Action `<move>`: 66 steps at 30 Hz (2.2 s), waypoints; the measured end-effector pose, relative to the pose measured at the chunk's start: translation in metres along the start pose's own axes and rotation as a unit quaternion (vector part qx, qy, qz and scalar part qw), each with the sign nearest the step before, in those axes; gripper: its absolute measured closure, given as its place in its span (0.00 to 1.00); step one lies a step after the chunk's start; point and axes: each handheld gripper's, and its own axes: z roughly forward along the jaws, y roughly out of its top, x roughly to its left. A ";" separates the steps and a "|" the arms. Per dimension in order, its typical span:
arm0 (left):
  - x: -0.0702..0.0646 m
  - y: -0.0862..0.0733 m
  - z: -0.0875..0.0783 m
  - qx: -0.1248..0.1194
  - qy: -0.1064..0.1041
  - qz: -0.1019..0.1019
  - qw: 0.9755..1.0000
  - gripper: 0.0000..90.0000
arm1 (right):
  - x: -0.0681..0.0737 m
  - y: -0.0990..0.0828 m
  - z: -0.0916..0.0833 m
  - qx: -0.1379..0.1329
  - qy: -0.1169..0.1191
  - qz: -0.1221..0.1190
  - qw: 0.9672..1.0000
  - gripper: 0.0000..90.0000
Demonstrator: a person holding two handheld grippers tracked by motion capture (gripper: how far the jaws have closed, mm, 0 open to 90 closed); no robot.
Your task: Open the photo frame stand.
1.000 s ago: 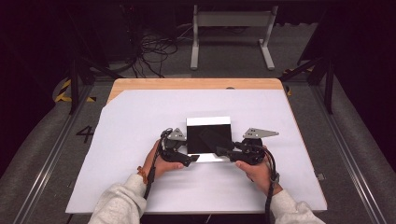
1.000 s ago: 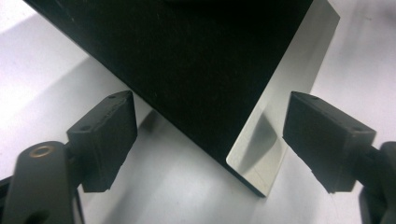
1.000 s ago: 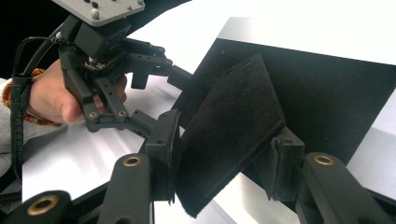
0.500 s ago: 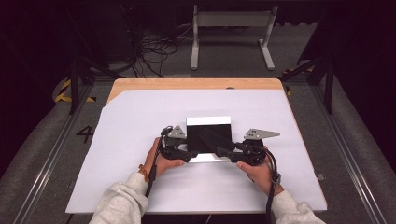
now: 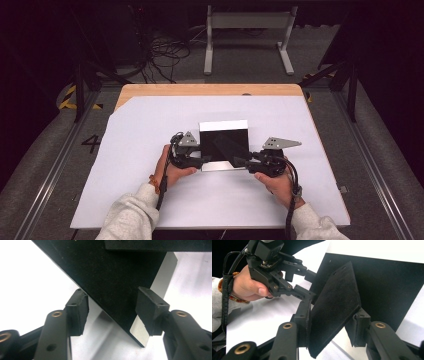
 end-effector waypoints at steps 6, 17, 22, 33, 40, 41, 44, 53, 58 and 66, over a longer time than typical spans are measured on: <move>-0.001 0.002 -0.002 -0.001 0.014 0.014 1.000 0.53 | 0.000 0.000 0.000 -0.001 -0.001 -0.002 1.000 0.69; 0.000 0.001 -0.009 -0.010 0.019 0.021 1.000 0.60 | 0.002 0.000 0.000 0.008 -0.001 -0.013 1.000 0.71; -0.001 0.001 -0.010 -0.013 0.018 0.027 0.999 0.62 | 0.003 -0.002 -0.002 0.012 0.004 -0.014 1.000 0.72; -0.005 0.002 -0.011 -0.021 0.004 0.034 0.999 0.56 | 0.007 -0.009 -0.007 0.027 0.010 -0.028 0.999 0.73; -0.007 0.002 -0.003 -0.011 -0.010 0.033 0.999 0.44 | 0.008 -0.010 -0.008 0.036 0.011 -0.033 0.999 0.73; -0.008 0.002 -0.002 -0.010 -0.010 0.034 0.999 0.43 | 0.008 -0.010 -0.008 0.037 0.011 -0.034 0.999 0.73; -0.010 0.002 0.002 -0.005 -0.016 0.035 0.999 0.43 | 0.009 -0.011 -0.008 0.041 0.011 -0.035 0.998 0.73; -0.010 0.001 0.000 -0.010 -0.002 0.038 0.999 0.58 | 0.010 -0.013 -0.010 0.052 0.010 -0.049 0.997 0.73; -0.010 0.002 -0.003 -0.019 0.013 0.043 0.999 0.63 | 0.011 -0.014 -0.008 0.052 -0.003 -0.056 0.997 0.74; -0.010 0.003 -0.005 -0.024 0.044 0.050 0.997 0.68 | 0.012 -0.016 -0.002 0.064 -0.018 -0.066 0.996 0.77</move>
